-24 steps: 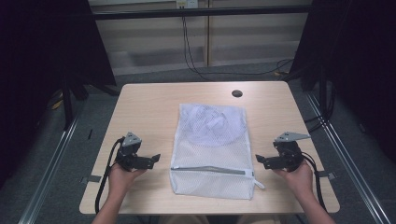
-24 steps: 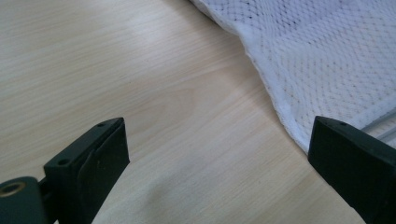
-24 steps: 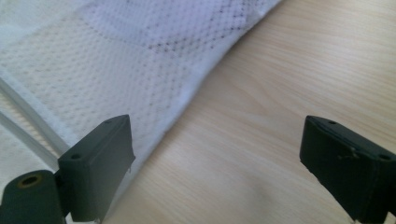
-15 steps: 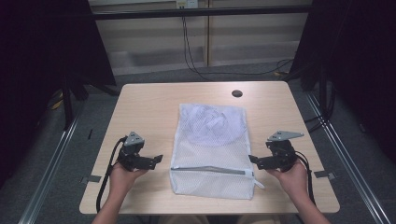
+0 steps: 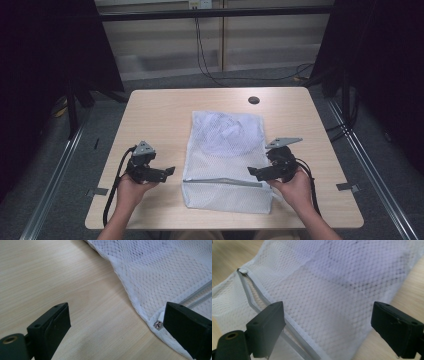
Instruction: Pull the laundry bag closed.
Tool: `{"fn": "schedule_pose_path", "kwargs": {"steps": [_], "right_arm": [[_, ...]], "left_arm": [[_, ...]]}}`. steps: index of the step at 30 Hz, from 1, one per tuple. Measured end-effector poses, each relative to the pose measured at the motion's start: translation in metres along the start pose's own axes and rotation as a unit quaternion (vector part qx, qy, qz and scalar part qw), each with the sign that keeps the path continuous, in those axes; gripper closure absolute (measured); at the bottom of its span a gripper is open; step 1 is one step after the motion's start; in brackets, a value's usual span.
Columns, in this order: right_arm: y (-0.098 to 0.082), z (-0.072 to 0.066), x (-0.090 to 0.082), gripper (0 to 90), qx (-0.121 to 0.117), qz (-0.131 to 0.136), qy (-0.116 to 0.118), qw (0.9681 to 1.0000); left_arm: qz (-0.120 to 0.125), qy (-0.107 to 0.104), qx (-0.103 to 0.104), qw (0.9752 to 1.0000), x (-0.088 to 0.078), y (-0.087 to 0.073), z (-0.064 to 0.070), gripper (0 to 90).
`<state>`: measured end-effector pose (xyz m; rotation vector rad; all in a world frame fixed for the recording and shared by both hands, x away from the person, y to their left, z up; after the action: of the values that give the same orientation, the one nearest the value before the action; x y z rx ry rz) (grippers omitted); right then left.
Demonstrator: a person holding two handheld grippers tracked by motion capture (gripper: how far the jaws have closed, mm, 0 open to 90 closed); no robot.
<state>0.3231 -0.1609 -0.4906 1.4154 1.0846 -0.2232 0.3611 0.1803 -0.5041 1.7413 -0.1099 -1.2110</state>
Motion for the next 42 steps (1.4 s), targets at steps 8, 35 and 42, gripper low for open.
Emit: {"fn": "schedule_pose_path", "kwargs": {"steps": [8, 35, 42], "right_arm": [[0.007, -0.021, 0.017, 12.5, 0.006, -0.014, 0.012, 0.9998], [0.022, -0.075, 0.057, 14.9, -0.011, -0.031, 0.049, 0.9983], [0.024, -0.083, 0.061, 15.9, -0.015, -0.039, 0.053, 0.9977]], "left_arm": [[0.004, -0.006, 0.000, 1.0000, -0.001, 0.002, 0.002, 7.7], [0.005, -0.020, 0.003, 0.9998, -0.004, 0.003, 0.006, 9.1], [0.005, -0.020, 0.002, 0.9998, -0.005, 0.003, 0.006, 9.2]]}}
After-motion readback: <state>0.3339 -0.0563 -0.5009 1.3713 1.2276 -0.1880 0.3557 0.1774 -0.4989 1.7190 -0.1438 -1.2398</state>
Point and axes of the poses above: each handheld gripper's, and its own axes: x roughly forward along the jaws, y roughly out of its top, z roughly to its right, the point moved 7 cm from there along x, roughly forward along the jaws, and after that the axes turned 8 degrees about x, right-handed, at the moved point
